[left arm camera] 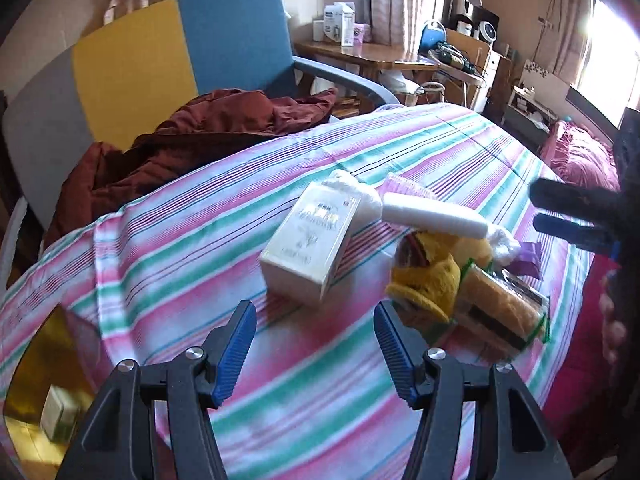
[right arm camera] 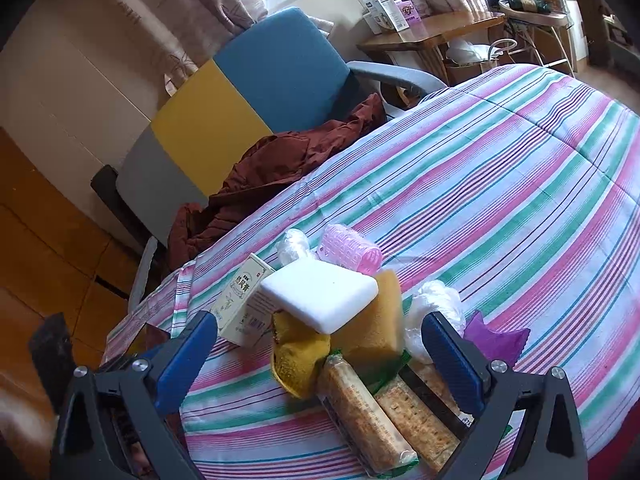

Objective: Organize objects
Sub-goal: 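Grasp the white box with the left gripper while the right gripper grasps the white block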

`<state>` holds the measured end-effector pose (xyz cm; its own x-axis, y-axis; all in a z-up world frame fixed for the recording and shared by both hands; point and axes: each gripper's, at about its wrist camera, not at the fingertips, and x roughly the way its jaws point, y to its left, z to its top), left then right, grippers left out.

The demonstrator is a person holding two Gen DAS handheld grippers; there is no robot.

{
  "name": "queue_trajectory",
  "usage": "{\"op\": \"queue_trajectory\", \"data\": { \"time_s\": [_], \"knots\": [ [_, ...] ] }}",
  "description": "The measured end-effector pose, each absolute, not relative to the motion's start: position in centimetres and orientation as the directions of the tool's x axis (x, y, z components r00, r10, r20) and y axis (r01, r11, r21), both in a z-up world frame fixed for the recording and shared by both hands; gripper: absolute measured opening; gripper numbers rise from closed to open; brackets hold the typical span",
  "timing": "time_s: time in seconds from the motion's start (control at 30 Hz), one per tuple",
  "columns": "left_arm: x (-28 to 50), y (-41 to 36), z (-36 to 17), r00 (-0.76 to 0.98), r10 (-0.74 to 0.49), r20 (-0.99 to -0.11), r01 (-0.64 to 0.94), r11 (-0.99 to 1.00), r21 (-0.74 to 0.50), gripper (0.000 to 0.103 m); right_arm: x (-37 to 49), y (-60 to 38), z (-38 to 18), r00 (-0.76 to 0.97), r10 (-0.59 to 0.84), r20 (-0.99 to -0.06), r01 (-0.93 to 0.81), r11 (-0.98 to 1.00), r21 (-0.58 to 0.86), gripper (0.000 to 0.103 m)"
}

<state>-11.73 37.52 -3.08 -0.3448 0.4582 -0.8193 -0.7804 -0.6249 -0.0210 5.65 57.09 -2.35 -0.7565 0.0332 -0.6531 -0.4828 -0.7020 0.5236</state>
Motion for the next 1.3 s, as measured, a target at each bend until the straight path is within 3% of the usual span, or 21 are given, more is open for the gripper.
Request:
{"op": "queue_trajectory", "data": {
  "time_s": [0.3, 0.63, 0.77, 1.3],
  "knots": [
    [-14.8, 41.8, -4.6, -0.350, 0.414, -0.840, -0.810, -0.585, 0.049, 0.073, 5.2, 56.9, -2.5, -0.755, 0.006, -0.655, -0.464, -0.711, 0.528, 0.103],
    [-17.9, 44.7, -7.7, -0.316, 0.351, -0.881, -0.806, -0.590, 0.054, 0.073, 4.9, 56.8, -3.0, -0.742, -0.016, -0.670, -0.465, -0.708, 0.532, 0.103],
    [-18.4, 44.0, -8.1, -0.291, 0.371, -0.882, -0.779, -0.627, -0.007, 0.053, 4.9, 56.9, -3.1, -0.738, -0.015, -0.675, -0.469, -0.708, 0.528, 0.103],
    [-11.6, 35.9, -7.7, -0.248, 0.418, -0.874, -0.697, -0.703, -0.138, 0.052, 3.8, 56.3, -2.4, -0.704, -0.015, -0.710, -0.436, -0.780, 0.449, 0.103]
  ]
}}
